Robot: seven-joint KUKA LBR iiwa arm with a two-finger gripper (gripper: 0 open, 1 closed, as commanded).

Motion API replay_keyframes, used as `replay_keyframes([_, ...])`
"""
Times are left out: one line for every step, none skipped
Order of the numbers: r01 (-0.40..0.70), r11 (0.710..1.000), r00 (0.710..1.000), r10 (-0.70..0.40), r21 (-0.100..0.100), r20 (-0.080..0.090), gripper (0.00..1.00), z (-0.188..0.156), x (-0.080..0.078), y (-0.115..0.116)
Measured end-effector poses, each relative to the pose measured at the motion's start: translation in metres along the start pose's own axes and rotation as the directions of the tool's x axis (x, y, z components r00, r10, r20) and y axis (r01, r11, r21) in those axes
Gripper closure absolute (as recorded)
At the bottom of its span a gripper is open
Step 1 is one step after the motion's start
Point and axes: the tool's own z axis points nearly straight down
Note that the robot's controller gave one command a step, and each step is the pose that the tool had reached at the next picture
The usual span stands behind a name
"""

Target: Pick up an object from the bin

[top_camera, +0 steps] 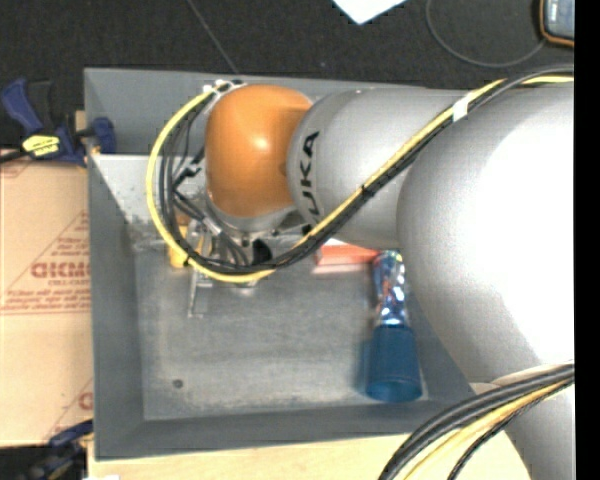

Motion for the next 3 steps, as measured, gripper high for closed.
replay_keyframes([-0.086,0.996,0.996,0.086,0.011,-0.011,0.0,0.043,-0.042,-0.123])
replay_keyframes([0.038,0.999,0.999,-0.038,-0.005,0.003,0.0,0.072,-0.052,-0.013])
replay_keyframes([-0.186,0.982,0.982,0.186,0.009,-0.002,1.0,0.07,-0.059,-0.118])
